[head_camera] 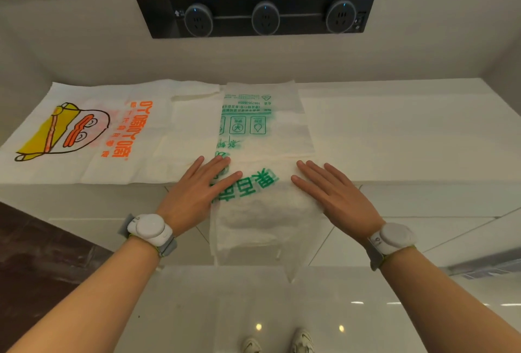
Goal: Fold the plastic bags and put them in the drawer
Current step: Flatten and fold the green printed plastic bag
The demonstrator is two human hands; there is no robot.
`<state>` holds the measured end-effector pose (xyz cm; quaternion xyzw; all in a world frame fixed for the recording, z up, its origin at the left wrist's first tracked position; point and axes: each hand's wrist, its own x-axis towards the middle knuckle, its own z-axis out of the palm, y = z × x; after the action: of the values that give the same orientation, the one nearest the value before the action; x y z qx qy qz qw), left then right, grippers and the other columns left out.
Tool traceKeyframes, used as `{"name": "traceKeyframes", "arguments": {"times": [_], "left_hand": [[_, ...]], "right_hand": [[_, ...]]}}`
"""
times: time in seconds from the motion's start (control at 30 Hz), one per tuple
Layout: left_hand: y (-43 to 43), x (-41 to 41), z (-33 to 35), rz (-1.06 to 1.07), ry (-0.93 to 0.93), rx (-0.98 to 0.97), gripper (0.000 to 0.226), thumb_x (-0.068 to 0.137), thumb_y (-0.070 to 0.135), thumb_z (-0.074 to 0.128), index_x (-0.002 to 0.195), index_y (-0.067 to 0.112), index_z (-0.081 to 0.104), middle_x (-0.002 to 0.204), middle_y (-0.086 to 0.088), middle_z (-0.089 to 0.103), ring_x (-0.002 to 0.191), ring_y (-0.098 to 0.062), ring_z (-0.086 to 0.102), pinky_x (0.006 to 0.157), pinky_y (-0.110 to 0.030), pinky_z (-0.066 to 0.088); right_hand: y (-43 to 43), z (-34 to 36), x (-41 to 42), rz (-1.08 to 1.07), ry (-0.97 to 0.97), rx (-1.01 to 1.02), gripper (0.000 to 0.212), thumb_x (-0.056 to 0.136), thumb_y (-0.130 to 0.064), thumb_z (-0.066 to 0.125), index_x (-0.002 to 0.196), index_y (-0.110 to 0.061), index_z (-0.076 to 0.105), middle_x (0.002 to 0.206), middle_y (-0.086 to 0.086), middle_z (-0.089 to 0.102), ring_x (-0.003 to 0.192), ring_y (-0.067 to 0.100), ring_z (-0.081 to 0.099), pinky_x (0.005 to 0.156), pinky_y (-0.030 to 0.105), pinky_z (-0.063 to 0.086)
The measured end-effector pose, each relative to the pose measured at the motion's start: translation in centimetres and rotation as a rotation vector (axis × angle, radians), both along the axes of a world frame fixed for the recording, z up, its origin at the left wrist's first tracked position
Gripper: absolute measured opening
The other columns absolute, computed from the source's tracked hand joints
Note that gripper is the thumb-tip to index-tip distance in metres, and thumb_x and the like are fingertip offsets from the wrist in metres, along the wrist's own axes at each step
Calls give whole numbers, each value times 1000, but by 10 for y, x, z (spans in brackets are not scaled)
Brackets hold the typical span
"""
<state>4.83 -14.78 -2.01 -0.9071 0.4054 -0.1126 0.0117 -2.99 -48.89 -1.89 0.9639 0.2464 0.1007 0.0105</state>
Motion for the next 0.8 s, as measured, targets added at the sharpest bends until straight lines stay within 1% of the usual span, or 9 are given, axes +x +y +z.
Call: {"name": "traceKeyframes", "arguments": {"times": [0.1,0.17,0.27,0.4,0.5,0.57,0.63,0.7,0.8], "left_hand": [[8,-6,-2,6,55,-9,81,89,11,65,156,29,24,162,-13,28,151,-27,21,124,-38,0],[12,-8,-3,3,100,-31,71,96,21,56,157,33,19,162,-10,27,151,-25,22,124,-35,0],[11,-12,1,16,171,-141,57,100,31,36,156,31,25,159,-6,35,146,-24,32,123,-31,8],[9,-14,12,102,286,-366,56,96,20,54,150,22,39,147,-3,50,130,-26,46,111,-29,28],[6,-5,18,151,335,-439,50,92,16,60,140,25,48,129,3,62,111,-23,55,90,-30,40],[1,-1,22,189,353,-532,32,98,35,48,127,27,56,105,2,68,91,-20,58,76,-34,44],[-5,2,29,239,383,-615,36,99,52,40,113,28,63,88,1,69,82,-16,60,72,-36,48],[-11,5,34,274,396,-673,30,100,54,40,91,35,62,76,12,66,73,-5,61,66,-30,45],[-19,14,40,331,432,-793,28,100,50,45,79,34,55,65,10,60,64,-6,59,59,-30,40]], "right_hand": [[7,1,-4,-25,39,98,107,56,25,66,151,-12,34,160,11,29,148,25,26,122,38,17],[10,0,-8,-67,58,241,98,57,24,68,145,-10,42,154,10,41,143,23,28,120,20,7],[11,1,-14,-148,146,459,76,86,4,61,151,-22,32,151,-3,45,145,21,27,109,2,0],[14,12,-11,-157,144,538,51,95,-17,57,143,-22,40,143,-4,51,131,19,48,108,20,32],[21,22,-5,-230,193,661,33,100,-29,47,131,-29,38,121,-6,61,101,15,59,87,30,49],[26,26,-2,-271,199,778,22,100,-33,40,122,-30,40,106,-6,63,88,11,60,74,32,49],[29,28,4,-300,183,894,20,99,-36,36,117,-30,43,97,-6,64,81,9,60,67,32,47],[32,31,13,-329,139,970,17,103,-33,40,117,-28,47,93,-4,66,81,11,62,68,33,50],[35,36,28,-356,117,1072,10,104,-29,43,105,-24,51,79,-8,61,70,1,58,59,17,41]]}}
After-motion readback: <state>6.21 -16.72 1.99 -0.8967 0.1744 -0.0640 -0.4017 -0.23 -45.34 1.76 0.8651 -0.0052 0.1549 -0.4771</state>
